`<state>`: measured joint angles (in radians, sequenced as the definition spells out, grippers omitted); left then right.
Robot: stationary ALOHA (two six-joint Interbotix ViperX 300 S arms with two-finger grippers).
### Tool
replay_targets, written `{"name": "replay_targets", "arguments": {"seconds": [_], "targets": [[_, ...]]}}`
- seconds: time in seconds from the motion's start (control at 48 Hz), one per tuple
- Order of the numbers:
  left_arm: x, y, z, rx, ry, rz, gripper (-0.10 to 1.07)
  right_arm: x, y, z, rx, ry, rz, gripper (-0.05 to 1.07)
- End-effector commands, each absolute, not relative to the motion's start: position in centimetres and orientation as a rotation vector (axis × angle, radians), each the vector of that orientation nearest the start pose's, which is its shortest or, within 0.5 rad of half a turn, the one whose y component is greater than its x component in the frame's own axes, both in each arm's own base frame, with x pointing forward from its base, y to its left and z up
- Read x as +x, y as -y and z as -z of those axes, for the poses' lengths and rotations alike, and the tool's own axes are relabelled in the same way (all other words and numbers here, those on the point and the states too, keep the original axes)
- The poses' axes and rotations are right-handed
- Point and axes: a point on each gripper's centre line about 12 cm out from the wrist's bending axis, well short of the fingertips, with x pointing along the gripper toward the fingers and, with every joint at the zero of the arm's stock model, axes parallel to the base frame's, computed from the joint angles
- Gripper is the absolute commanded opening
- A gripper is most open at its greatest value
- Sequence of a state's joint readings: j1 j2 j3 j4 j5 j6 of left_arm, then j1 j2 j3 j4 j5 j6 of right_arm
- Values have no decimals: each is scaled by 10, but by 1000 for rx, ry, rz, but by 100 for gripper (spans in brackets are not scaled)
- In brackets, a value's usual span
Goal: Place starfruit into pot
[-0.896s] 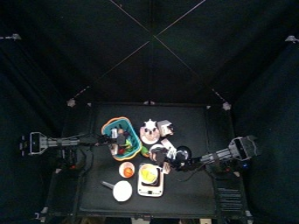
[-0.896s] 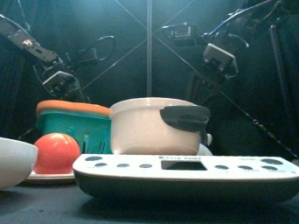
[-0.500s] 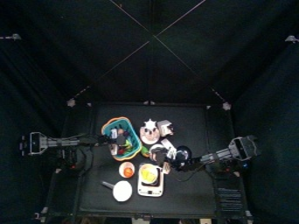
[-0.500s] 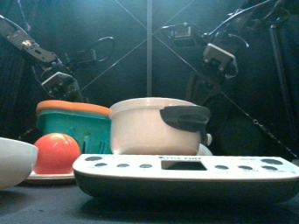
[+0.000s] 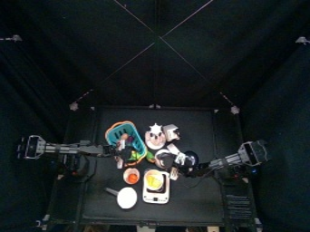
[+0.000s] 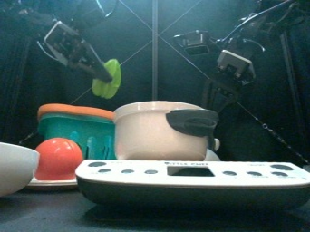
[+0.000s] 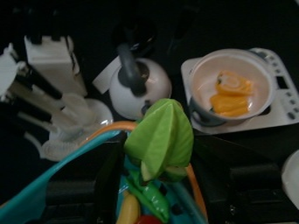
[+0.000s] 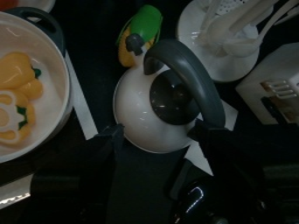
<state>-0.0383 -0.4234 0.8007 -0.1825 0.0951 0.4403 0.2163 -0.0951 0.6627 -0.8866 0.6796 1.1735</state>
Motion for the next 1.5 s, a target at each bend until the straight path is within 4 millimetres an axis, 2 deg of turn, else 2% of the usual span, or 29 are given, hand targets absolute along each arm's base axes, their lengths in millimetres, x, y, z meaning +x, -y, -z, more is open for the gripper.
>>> {"name": "replay_targets", "arguments": {"seconds": [0.0,0.146,0.312,0.521,0.667,0.833,1.146,1.292,1.479], "targets": [[330,29,-272,251,-380,136,56,341,-18,-197,16,-851,445,96],[353,45,-253,224,-371,149,56,334,-20,-204,28,-836,439,96],[377,56,-233,194,-417,158,56,313,-31,-220,12,-795,385,96],[406,61,-213,91,-480,134,56,277,-37,-246,22,-717,342,96],[417,68,-205,-11,-553,138,56,251,-35,-255,46,-670,306,96],[420,72,-194,-48,-624,156,56,231,-31,-249,61,-648,275,96],[425,77,-174,-61,-737,195,58,224,-35,-230,127,-696,236,96],[428,79,-168,-64,-774,211,69,220,-36,-221,222,-748,246,96],[432,80,-171,-66,-772,215,87,217,-32,-215,274,-775,276,96]]}}
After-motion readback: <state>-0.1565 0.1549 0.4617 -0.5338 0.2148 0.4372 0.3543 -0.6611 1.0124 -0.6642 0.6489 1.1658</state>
